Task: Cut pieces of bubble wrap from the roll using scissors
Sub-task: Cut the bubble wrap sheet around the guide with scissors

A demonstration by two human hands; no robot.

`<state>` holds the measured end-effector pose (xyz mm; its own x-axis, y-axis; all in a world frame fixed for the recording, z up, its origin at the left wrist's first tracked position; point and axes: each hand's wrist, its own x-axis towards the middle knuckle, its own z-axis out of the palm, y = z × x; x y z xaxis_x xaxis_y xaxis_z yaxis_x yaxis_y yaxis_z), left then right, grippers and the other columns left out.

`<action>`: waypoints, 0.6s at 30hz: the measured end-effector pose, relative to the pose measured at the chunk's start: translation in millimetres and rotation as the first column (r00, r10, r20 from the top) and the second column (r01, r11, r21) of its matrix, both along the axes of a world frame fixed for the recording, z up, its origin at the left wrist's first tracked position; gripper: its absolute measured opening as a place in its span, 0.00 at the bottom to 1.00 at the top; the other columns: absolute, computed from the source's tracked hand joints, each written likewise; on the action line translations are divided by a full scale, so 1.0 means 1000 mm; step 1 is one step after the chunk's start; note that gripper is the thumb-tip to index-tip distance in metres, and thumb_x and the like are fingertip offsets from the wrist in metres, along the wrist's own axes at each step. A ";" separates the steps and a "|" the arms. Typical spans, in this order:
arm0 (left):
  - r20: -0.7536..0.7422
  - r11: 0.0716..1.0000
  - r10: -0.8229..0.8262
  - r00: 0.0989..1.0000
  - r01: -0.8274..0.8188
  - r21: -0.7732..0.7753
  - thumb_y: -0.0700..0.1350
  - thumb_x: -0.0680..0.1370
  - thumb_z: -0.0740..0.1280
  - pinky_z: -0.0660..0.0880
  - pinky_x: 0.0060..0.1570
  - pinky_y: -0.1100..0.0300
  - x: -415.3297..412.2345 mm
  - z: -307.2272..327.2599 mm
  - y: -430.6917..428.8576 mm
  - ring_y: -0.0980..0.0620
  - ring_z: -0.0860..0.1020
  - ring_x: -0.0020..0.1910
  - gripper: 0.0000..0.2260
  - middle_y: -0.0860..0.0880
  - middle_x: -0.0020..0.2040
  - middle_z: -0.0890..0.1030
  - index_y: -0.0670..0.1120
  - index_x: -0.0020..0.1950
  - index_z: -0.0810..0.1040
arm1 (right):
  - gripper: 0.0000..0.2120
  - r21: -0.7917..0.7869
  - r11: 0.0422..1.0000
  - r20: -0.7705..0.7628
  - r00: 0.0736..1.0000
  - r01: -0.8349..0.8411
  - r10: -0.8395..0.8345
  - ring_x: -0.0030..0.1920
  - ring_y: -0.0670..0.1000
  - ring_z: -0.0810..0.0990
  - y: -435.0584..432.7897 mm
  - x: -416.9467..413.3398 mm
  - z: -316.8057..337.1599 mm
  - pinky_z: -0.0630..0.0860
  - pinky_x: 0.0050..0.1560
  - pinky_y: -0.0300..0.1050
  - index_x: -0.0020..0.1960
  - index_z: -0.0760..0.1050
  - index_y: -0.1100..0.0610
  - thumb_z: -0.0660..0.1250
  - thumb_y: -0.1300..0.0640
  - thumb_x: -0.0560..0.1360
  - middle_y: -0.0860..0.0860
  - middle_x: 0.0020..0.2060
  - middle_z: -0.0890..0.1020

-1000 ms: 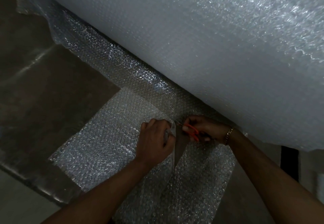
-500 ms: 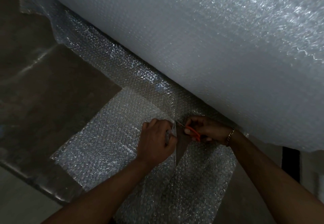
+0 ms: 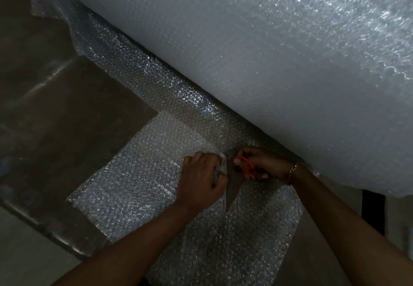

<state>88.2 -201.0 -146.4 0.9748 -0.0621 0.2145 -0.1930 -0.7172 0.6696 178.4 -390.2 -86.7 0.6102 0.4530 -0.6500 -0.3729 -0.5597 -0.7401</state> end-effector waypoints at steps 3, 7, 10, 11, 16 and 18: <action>0.009 1.000 0.001 1.000 -0.001 0.008 0.50 0.74 0.61 0.69 0.45 0.46 -0.001 -0.001 0.000 0.49 0.74 0.45 0.08 0.53 0.45 0.79 0.47 0.47 0.74 | 0.17 0.009 1.000 0.008 1.000 -0.006 0.006 0.19 0.43 0.67 0.002 0.000 0.000 0.58 0.20 0.35 0.51 0.75 0.62 0.68 0.48 0.74 0.55 0.28 0.78; -0.002 1.000 0.004 1.000 -0.004 0.021 0.50 0.74 0.60 0.69 0.46 0.46 0.001 0.000 0.000 0.48 0.74 0.45 0.09 0.52 0.45 0.78 0.47 0.47 0.74 | 0.09 0.017 1.000 0.014 1.000 -0.001 0.001 0.20 0.41 0.70 0.002 0.000 0.002 0.57 0.20 0.34 0.51 0.73 0.62 0.67 0.56 0.79 0.48 0.25 0.78; -0.006 1.000 -0.003 1.000 0.003 0.024 0.51 0.74 0.60 0.69 0.48 0.47 0.000 0.002 0.000 0.48 0.74 0.47 0.10 0.52 0.48 0.77 0.47 0.49 0.75 | 0.10 -0.015 0.999 0.035 0.998 -0.048 0.048 0.23 0.43 0.71 -0.002 0.000 0.001 0.60 0.24 0.36 0.49 0.75 0.57 0.69 0.51 0.77 0.52 0.29 0.79; -0.009 1.000 -0.004 1.000 0.004 0.022 0.51 0.74 0.60 0.69 0.48 0.47 0.000 0.002 0.000 0.49 0.75 0.48 0.11 0.52 0.49 0.78 0.47 0.50 0.75 | 0.12 -0.030 0.998 0.035 0.998 -0.053 0.054 0.25 0.44 0.71 -0.002 0.000 0.002 0.60 0.25 0.36 0.48 0.75 0.56 0.71 0.48 0.74 0.53 0.30 0.79; -0.013 1.000 0.011 1.000 -0.011 0.016 0.50 0.74 0.61 0.70 0.48 0.47 0.000 0.001 -0.001 0.48 0.75 0.48 0.12 0.50 0.49 0.78 0.45 0.51 0.76 | 0.13 -0.053 0.998 0.039 0.998 -0.046 0.048 0.27 0.46 0.72 -0.002 0.000 0.002 0.60 0.26 0.37 0.49 0.76 0.55 0.72 0.46 0.73 0.55 0.31 0.79; -0.012 1.000 0.012 1.000 -0.012 0.018 0.50 0.74 0.61 0.70 0.48 0.46 0.000 0.000 -0.001 0.47 0.75 0.47 0.12 0.50 0.49 0.79 0.45 0.52 0.76 | 0.16 -0.072 0.996 0.040 0.998 -0.053 0.056 0.28 0.47 0.73 -0.002 0.000 0.003 0.60 0.27 0.38 0.50 0.76 0.56 0.71 0.45 0.72 0.54 0.32 0.79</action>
